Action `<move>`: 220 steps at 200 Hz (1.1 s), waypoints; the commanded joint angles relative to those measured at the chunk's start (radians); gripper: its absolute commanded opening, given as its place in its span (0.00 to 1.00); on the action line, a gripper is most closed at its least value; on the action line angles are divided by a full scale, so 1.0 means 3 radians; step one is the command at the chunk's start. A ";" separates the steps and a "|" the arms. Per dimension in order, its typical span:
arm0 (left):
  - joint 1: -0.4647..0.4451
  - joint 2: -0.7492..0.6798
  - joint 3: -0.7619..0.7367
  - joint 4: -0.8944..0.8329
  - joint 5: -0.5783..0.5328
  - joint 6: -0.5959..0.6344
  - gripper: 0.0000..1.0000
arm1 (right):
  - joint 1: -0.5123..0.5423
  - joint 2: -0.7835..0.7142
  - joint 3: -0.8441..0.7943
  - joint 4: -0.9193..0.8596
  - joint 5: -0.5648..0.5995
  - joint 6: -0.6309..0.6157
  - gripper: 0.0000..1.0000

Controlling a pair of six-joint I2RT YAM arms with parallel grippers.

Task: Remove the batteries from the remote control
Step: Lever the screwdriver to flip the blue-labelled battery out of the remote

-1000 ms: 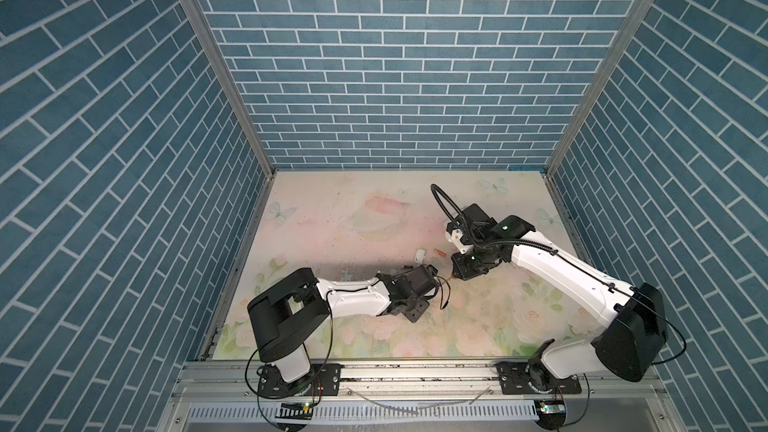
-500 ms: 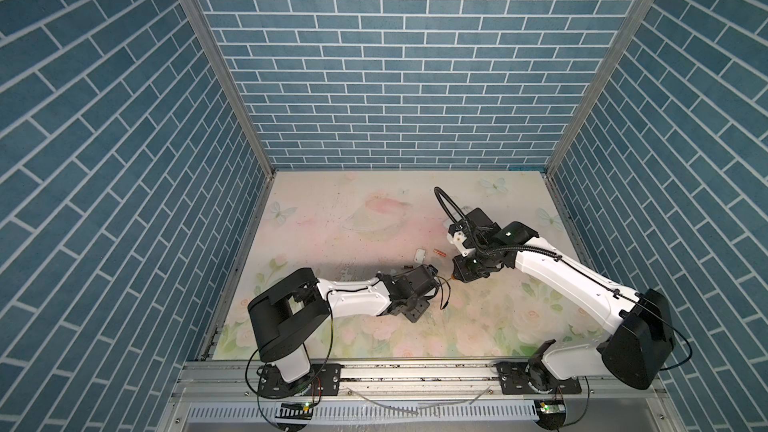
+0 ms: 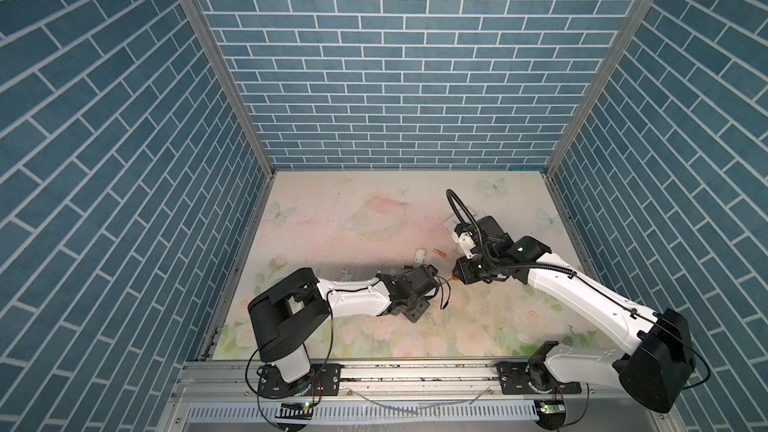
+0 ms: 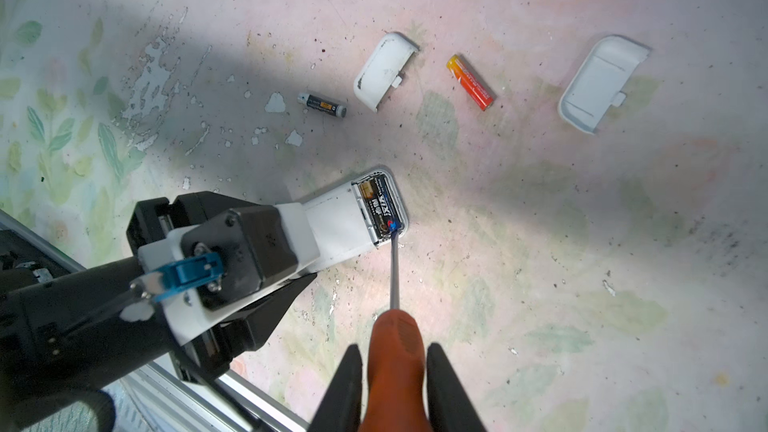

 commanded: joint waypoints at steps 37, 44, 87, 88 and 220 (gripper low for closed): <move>-0.0077 0.0392 -0.0185 -0.0164 0.0365 0.0033 0.34 | 0.0031 -0.0128 -0.0329 0.1004 -0.0325 0.0137 0.00; -0.0074 0.0399 -0.0187 -0.0161 0.0371 0.0033 0.34 | 0.0031 -0.0155 -0.0353 0.1029 -0.0330 0.0136 0.00; -0.0076 0.0410 -0.0177 -0.0164 0.0370 0.0036 0.33 | 0.0032 -0.0274 -0.0360 0.1097 -0.0374 0.0116 0.00; -0.0077 0.0413 -0.0177 -0.0164 0.0370 0.0037 0.33 | 0.0032 -0.0274 -0.0360 0.1095 -0.0375 0.0113 0.00; -0.0075 0.0453 -0.0161 -0.0156 0.0396 0.0061 0.32 | 0.0031 -0.0311 -0.0166 0.1066 -0.0387 0.0029 0.00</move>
